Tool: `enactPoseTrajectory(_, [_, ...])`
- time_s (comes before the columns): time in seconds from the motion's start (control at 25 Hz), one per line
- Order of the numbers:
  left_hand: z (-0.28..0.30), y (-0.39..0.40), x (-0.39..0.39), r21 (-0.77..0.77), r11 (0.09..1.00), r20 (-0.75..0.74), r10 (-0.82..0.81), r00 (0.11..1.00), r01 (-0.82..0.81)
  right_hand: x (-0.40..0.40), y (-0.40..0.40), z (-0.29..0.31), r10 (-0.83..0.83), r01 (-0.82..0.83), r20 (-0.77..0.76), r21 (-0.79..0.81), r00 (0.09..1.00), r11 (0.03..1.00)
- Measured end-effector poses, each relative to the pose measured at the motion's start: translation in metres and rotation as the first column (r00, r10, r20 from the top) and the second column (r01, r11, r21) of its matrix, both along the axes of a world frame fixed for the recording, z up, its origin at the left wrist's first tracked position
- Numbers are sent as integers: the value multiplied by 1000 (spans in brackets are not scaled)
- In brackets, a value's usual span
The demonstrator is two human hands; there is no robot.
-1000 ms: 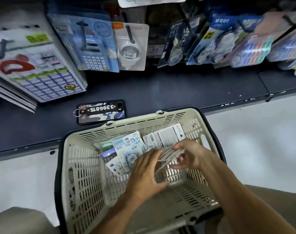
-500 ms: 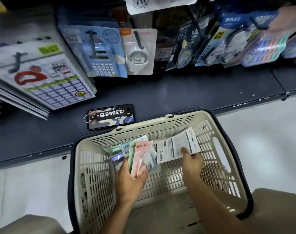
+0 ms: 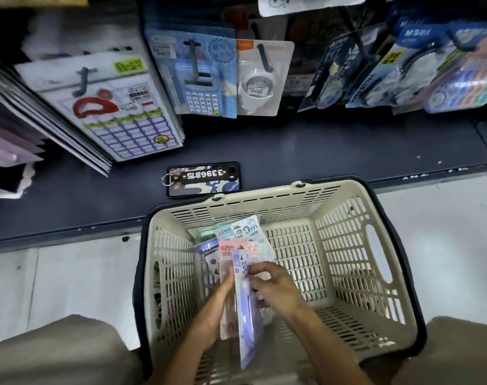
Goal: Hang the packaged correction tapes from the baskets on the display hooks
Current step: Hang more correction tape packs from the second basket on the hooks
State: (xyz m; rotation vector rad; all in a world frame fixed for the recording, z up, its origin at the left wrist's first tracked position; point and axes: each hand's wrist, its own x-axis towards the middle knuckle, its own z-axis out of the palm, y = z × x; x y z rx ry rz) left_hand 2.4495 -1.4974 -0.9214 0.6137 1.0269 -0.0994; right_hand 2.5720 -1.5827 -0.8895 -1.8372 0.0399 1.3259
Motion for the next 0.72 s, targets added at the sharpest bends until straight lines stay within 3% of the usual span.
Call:
enactPoseTrajectory(0.08, [-5,-3,-11,-81,996,-16,26,1000,-27,-11,6,-10,104,-85,158,-124,982,989])
enactPoseTrajectory(0.16, [-6,-1,-14,-144,987,-11,67,998,-68,-24,11,-20,275,-162,301,-351,913,922])
enactPoseTrajectory(0.24, [-5,1,-11,-67,998,-35,17,999,-19,-34,10,-32,312,-117,388,-450,868,886])
enactPoseTrajectory(0.32, [-7,4,-7,167,980,-118,-87,989,106,-35,9,-39,272,-76,412,-433,869,898])
enactPoseTrajectory(0.4, [-5,5,-4,277,949,-202,-97,974,152,-19,11,-44,246,-59,464,-380,851,923])
enactPoseTrajectory(0.48, [-4,6,-4,315,932,-228,-111,967,182,11,20,-49,124,-20,498,-210,858,978])
enactPoseTrajectory(0.56, [-3,5,-5,347,918,-242,-110,964,192,38,36,-52,53,-36,308,-60,950,998])
enactPoseTrajectory(0.64, [-4,5,-9,350,922,-260,-74,963,165,51,46,-57,180,-178,194,-30,964,984])
enactPoseTrajectory(0.72, [-4,5,-13,338,929,-265,-59,963,150,61,38,-57,204,-217,249,27,947,976])
